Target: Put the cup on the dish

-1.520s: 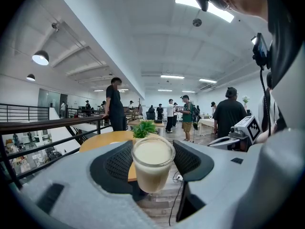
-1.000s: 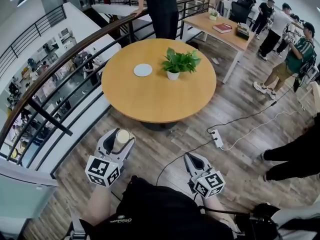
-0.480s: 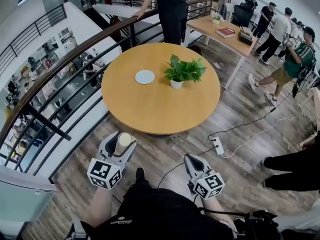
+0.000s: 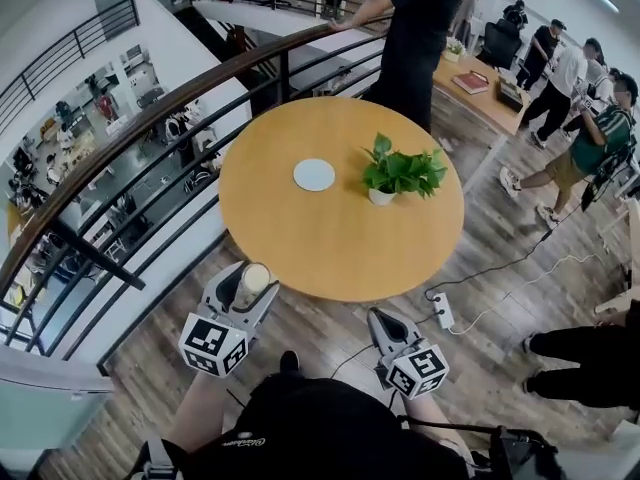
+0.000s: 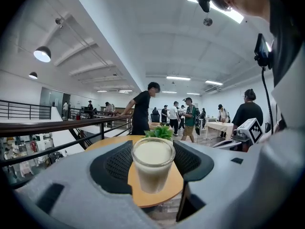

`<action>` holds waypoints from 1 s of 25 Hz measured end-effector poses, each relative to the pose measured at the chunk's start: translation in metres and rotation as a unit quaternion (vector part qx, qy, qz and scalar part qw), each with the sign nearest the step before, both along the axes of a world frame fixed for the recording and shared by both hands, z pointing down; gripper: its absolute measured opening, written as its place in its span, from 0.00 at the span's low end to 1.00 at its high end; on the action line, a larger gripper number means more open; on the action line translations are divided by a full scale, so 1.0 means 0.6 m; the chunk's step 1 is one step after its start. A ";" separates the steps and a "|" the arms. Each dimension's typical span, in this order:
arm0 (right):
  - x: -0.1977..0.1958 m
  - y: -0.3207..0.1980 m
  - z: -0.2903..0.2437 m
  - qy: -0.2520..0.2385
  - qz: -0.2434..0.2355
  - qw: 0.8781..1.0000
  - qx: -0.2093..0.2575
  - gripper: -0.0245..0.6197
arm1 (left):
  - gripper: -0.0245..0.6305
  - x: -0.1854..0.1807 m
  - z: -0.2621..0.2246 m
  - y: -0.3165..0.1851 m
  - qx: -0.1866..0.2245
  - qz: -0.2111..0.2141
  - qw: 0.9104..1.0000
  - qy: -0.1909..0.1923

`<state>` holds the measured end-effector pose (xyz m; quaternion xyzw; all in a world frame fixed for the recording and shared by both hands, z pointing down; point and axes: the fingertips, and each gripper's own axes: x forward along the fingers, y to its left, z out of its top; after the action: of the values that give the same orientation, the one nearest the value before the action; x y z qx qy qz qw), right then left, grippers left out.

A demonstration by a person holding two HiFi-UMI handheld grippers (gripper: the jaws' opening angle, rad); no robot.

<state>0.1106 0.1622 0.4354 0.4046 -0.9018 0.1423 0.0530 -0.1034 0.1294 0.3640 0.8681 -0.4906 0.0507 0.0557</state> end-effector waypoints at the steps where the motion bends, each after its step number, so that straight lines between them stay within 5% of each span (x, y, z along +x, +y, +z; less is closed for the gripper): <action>1: -0.015 -0.009 0.000 0.003 -0.002 1.000 -0.001 0.03 | 0.45 -0.013 0.002 -0.010 -0.001 0.001 1.000 0.002; 13: -0.161 -0.096 -0.008 0.032 -0.002 0.999 -0.018 0.03 | 0.45 -0.145 0.014 -0.107 -0.014 0.025 0.999 0.027; 25: -0.169 -0.162 0.018 0.023 -0.007 0.999 -0.035 0.03 | 0.45 -0.136 0.033 -0.180 -0.025 0.031 0.999 0.029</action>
<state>0.0090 0.0652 0.4460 0.3991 -0.8978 0.1638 0.0884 -0.1852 0.0215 0.3835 0.8823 -0.4602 0.0398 0.0903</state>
